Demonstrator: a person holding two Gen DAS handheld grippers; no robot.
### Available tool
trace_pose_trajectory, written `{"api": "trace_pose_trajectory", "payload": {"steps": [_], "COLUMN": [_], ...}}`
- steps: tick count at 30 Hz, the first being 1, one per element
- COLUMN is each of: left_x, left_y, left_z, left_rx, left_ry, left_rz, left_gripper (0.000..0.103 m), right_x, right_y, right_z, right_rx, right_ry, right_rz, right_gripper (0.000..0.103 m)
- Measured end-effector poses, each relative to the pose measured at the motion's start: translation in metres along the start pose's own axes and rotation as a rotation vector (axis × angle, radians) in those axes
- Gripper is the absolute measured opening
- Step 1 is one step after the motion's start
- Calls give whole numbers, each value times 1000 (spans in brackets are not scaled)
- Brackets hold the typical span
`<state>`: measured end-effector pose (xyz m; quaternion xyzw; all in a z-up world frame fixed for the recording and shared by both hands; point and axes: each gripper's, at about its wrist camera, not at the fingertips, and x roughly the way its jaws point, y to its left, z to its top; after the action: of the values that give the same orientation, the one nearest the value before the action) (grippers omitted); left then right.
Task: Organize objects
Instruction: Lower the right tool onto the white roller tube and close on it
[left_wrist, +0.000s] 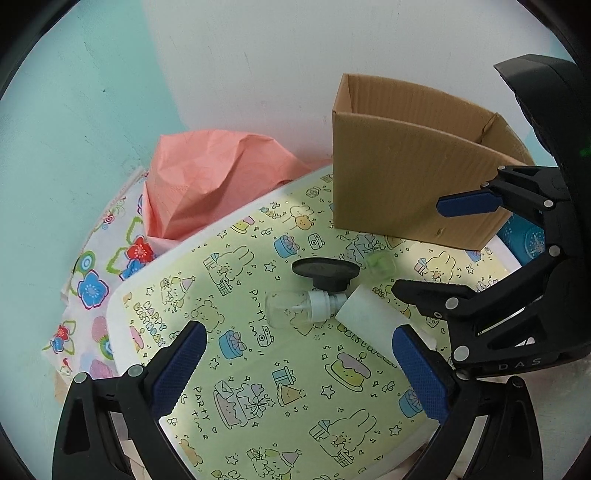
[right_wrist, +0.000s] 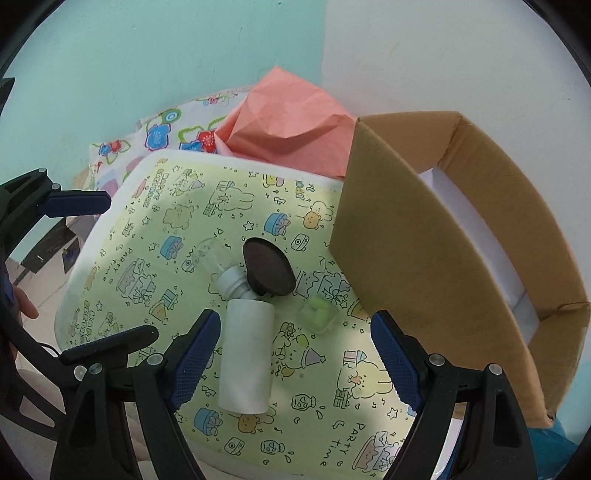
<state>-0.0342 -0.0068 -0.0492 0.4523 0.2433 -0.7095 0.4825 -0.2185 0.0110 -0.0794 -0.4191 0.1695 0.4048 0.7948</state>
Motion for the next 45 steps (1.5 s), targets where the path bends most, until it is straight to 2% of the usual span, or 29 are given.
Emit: {"api": "trace_pose_trajectory", "payload": {"steps": [11,17,28,39,45], "left_x": [21,32,50,67,75], "left_y": [1,-1,7,11,8], "left_z": [-7,-14,-23,-32,-35], "left_rx": [23,64,36,13,13], "left_ry": [47,81,124,164,184], "left_rz": [-23,-8,-50,-66,-75], "left_gripper": [101,101,101,101,101], "right_x": [24,40,59,76,80], "right_y": [3,10,14,23,30], "right_z": [-3,-6,-11,-17,-21], "right_rx": [-16,-18,7,0,-35], "right_ry": [61,100,160,226,239], "right_rz": [19,31,54,74,79], "right_gripper": [86,86,84,75,61]}}
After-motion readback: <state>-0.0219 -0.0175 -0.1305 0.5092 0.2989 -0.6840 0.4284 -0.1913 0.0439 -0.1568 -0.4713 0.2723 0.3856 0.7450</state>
